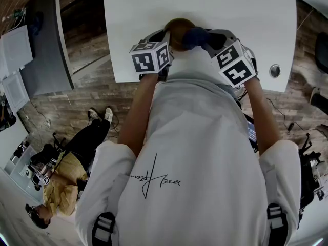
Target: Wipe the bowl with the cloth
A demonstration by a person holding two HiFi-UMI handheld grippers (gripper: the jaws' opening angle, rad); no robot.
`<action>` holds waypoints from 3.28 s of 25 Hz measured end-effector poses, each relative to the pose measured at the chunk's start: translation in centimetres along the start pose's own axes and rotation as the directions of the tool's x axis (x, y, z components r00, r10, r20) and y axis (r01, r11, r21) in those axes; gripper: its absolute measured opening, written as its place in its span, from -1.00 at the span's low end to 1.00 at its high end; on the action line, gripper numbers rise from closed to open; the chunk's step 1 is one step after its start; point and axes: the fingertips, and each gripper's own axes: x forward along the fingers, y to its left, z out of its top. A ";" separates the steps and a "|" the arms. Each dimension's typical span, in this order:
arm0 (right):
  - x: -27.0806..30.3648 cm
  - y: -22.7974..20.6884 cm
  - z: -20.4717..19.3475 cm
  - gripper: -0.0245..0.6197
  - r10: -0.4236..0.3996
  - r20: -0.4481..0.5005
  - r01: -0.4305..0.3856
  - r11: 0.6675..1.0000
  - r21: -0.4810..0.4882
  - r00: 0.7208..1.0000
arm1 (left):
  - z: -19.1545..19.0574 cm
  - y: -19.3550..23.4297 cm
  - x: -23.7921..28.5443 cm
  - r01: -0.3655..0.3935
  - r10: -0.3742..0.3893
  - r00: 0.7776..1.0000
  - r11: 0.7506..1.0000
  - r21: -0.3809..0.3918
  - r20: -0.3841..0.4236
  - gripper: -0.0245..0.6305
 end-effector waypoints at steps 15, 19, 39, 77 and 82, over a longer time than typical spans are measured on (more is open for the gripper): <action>0.4 -0.9 0.3 -0.75 -0.017 0.003 0.017 1.000 0.008 1.000 | 0.0 -0.1 0.2 0.011 -0.011 1.000 1.000 0.013 -0.013 -0.90; 0.3 -1.4 0.5 -0.75 -0.023 0.004 0.023 1.000 0.012 1.000 | -0.1 -0.4 0.3 0.015 -0.015 1.000 1.000 0.017 -0.016 -0.90; 1.0 -2.3 1.2 -0.75 -0.039 0.003 0.039 0.999 0.001 0.999 | -0.7 -1.4 0.6 0.034 -0.032 0.999 0.998 0.047 -0.030 -0.90; 3.2 -3.5 4.5 -0.75 -0.052 0.031 0.054 0.997 -0.052 0.998 | -0.4 -1.6 0.4 0.031 -0.029 0.999 0.998 0.056 -0.031 -0.90; 3.7 -3.7 5.2 -0.75 -0.061 0.039 0.063 0.996 -0.060 0.997 | -0.2 -1.4 0.5 0.029 -0.028 0.999 0.998 0.055 -0.031 -0.90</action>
